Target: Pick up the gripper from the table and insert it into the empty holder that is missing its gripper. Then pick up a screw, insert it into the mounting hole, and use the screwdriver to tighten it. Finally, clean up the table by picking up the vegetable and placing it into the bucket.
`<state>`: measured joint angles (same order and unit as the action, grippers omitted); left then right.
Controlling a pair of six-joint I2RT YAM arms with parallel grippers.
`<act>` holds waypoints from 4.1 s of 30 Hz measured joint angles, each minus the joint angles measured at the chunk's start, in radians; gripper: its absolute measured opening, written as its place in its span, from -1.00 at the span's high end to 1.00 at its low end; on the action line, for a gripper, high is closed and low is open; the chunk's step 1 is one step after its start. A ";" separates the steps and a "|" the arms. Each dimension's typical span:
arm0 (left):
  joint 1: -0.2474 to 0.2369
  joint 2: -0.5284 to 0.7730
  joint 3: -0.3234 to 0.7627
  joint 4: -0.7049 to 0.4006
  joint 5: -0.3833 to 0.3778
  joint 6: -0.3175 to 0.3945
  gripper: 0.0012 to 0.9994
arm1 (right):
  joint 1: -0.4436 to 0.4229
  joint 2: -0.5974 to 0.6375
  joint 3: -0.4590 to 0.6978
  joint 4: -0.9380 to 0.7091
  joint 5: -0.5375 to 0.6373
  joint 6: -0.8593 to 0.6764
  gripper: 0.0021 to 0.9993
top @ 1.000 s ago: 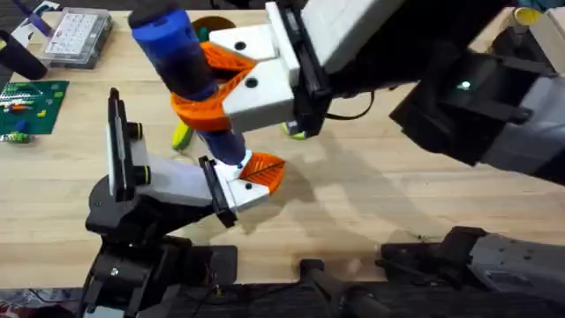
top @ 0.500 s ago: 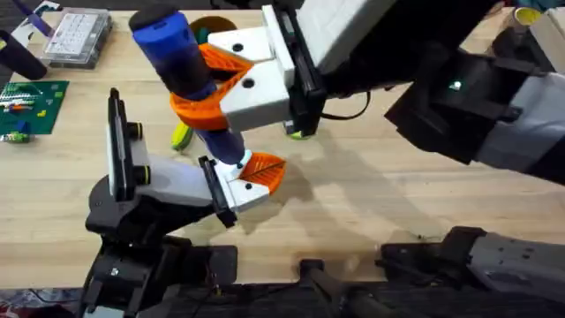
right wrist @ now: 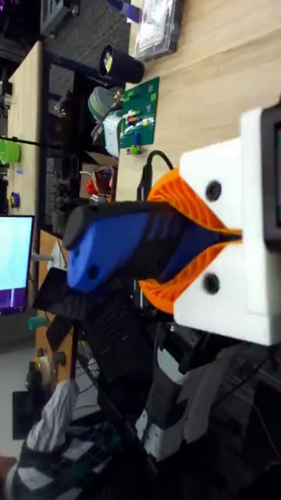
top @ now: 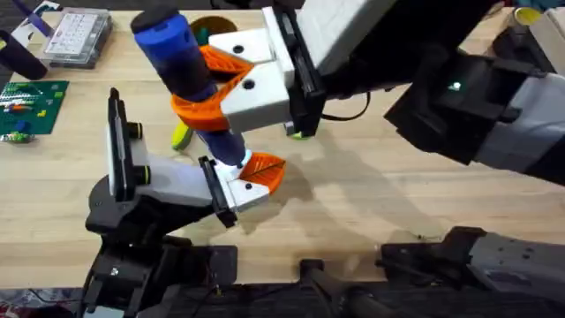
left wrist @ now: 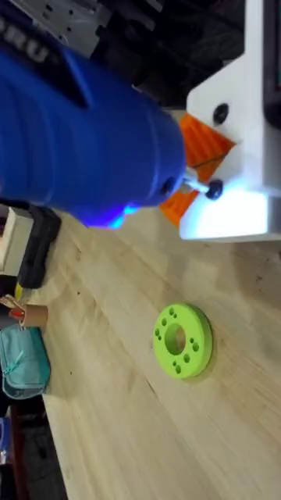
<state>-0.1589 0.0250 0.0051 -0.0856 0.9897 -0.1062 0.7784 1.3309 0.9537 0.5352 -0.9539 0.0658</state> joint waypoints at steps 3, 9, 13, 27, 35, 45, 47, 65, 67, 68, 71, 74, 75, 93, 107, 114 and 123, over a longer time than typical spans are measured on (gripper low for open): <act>0.000 0.000 0.000 0.000 0.000 0.000 0.99 | 0.000 0.000 -0.002 -0.003 0.000 0.000 0.95; 0.000 0.000 0.000 0.000 0.000 0.000 0.99 | 0.000 0.000 -0.008 0.000 0.001 0.000 0.95; 0.000 0.000 0.000 0.000 0.001 0.000 0.99 | 0.000 0.000 -0.020 0.004 0.005 0.000 0.95; 0.000 0.000 0.000 0.000 0.000 0.000 0.99 | -0.001 0.000 -0.030 0.013 0.025 0.001 0.95; 0.000 -0.001 0.002 0.012 -0.018 0.005 0.99 | -0.001 0.009 -0.069 0.219 0.039 0.071 0.96; 0.000 0.000 0.002 0.000 -0.018 0.000 0.99 | -0.038 0.017 0.135 0.235 0.109 0.132 0.96; 0.000 0.000 0.002 0.000 -0.018 0.000 0.99 | -0.040 0.017 0.188 0.174 0.106 0.118 0.96; 0.000 0.000 0.002 0.000 -0.018 0.000 0.99 | -0.165 0.023 0.231 -0.445 0.241 -0.279 0.96; 0.000 0.000 0.002 0.000 -0.018 0.000 0.99 | -0.196 0.038 0.232 -0.513 0.311 -0.388 0.96; 0.000 0.000 0.002 0.000 -0.018 0.000 0.99 | -0.209 0.050 0.232 -0.535 0.343 -0.439 0.96; 0.000 0.000 0.002 0.000 -0.018 0.000 0.99 | -0.248 0.102 0.232 -0.574 0.451 -0.578 0.96; 0.000 0.000 0.002 0.000 -0.018 0.000 0.99 | -0.280 0.164 0.232 -0.580 0.552 -0.684 0.96; 0.000 0.000 0.002 0.000 -0.018 0.000 0.99 | -0.290 0.185 0.232 -0.579 0.584 -0.718 0.96; 0.000 0.000 0.002 0.000 -0.018 0.000 0.99 | -0.450 0.670 0.233 -0.305 0.891 -1.358 0.96; 0.000 0.000 0.002 0.000 -0.018 0.000 0.99 | -0.480 0.785 0.266 -0.176 0.929 -1.601 0.89; 0.000 0.000 0.002 0.000 -0.018 0.000 0.99 | -0.472 0.767 0.295 -0.152 0.965 -1.573 -0.95; 0.000 0.000 0.002 0.000 -0.018 0.000 0.99 | -0.454 0.767 0.296 -0.151 1.073 -1.440 -0.99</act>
<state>-0.1593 0.0250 0.0067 -0.0860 0.9714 -0.1062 0.3245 2.0983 1.2499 0.3837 0.1193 -1.3740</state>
